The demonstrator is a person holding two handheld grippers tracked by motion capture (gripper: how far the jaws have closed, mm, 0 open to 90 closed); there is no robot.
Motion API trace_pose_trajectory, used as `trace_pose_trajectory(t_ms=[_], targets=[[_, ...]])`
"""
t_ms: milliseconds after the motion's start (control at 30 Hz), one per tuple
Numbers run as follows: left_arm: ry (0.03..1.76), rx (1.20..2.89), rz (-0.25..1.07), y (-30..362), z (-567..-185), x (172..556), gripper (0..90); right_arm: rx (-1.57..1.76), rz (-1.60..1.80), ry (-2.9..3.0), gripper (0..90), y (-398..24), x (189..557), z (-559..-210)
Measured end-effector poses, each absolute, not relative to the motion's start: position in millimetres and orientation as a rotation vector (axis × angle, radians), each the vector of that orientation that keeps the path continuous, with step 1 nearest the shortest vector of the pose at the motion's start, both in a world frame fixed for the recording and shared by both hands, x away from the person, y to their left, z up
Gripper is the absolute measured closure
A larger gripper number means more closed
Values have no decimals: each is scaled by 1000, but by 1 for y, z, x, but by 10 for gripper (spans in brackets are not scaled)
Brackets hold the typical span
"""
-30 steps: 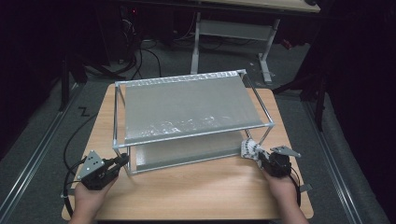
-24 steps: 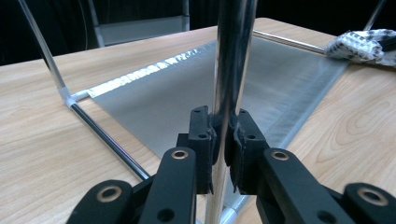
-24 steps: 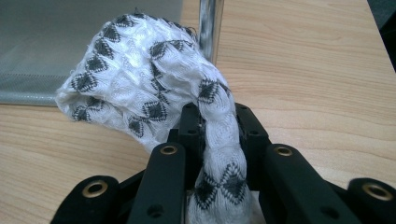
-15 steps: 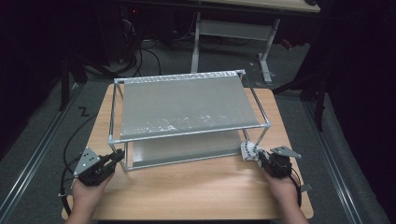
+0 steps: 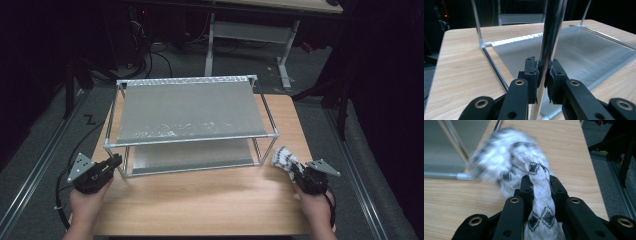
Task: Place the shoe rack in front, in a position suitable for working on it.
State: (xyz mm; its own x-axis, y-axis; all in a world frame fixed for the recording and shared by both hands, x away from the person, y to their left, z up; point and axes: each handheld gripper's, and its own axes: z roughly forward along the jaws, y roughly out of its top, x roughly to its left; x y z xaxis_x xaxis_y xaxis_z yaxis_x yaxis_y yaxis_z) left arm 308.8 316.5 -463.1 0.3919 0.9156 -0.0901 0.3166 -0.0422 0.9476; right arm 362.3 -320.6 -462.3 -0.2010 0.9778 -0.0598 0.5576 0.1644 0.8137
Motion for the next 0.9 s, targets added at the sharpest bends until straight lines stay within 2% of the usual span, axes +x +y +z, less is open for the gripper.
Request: trace_pose_trajectory(t_ms=[533, 900], targets=[[1152, 1603, 757, 316, -461, 308, 806, 1319, 993, 1743, 766, -302, 356, -427], [1150, 1602, 745, 317, -461, 308, 805, 1242, 1034, 1751, 765, -280, 368, -405]])
